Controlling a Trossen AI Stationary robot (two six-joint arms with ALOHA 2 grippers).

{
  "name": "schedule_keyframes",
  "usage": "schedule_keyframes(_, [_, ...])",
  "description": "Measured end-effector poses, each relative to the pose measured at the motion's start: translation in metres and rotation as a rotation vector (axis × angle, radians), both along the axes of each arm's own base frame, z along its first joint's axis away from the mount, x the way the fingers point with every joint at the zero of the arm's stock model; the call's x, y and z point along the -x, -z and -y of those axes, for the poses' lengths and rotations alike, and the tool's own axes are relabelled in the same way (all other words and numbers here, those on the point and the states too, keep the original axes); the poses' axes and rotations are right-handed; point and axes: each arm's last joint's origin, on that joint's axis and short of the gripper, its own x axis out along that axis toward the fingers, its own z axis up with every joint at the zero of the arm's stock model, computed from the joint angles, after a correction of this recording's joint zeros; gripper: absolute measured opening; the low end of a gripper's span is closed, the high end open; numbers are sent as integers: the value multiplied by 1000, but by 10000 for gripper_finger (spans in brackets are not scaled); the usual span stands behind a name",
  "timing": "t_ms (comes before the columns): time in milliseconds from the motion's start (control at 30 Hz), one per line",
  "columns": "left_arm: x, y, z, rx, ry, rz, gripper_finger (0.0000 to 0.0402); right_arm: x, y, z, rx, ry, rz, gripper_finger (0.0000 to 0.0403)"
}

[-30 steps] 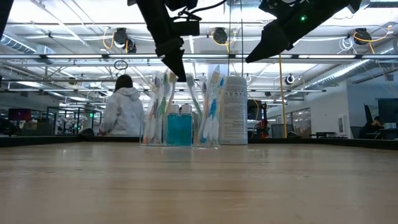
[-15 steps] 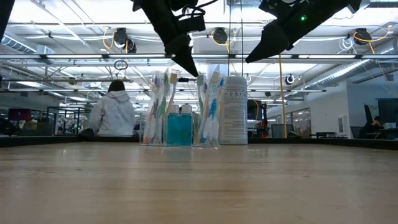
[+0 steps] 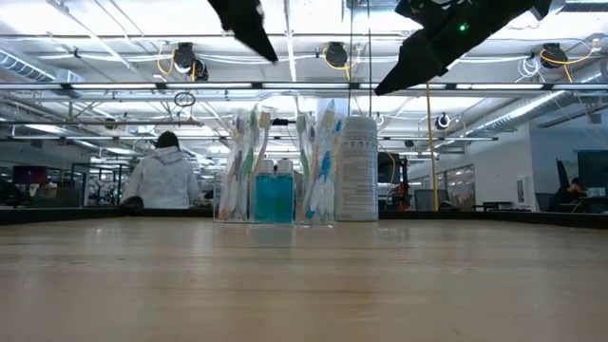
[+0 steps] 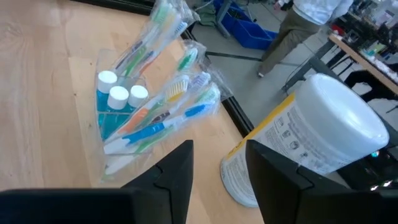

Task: Pick & Place toothbrushing station
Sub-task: Return to Home Position

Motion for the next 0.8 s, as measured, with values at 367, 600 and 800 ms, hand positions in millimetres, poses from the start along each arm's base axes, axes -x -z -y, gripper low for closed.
schedule_keyframes(367, [97,-59,11,254,217,220,88,45,-36,-26,20,-149,81,14])
schedule_keyframes(600, [148,-28,22,195,230,402,88,99,-51,-27,-138,-374,169,4])
schedule_keyframes(800, [176,23,29,164,244,525,88,128,-24,-25,-196,-530,271,1])
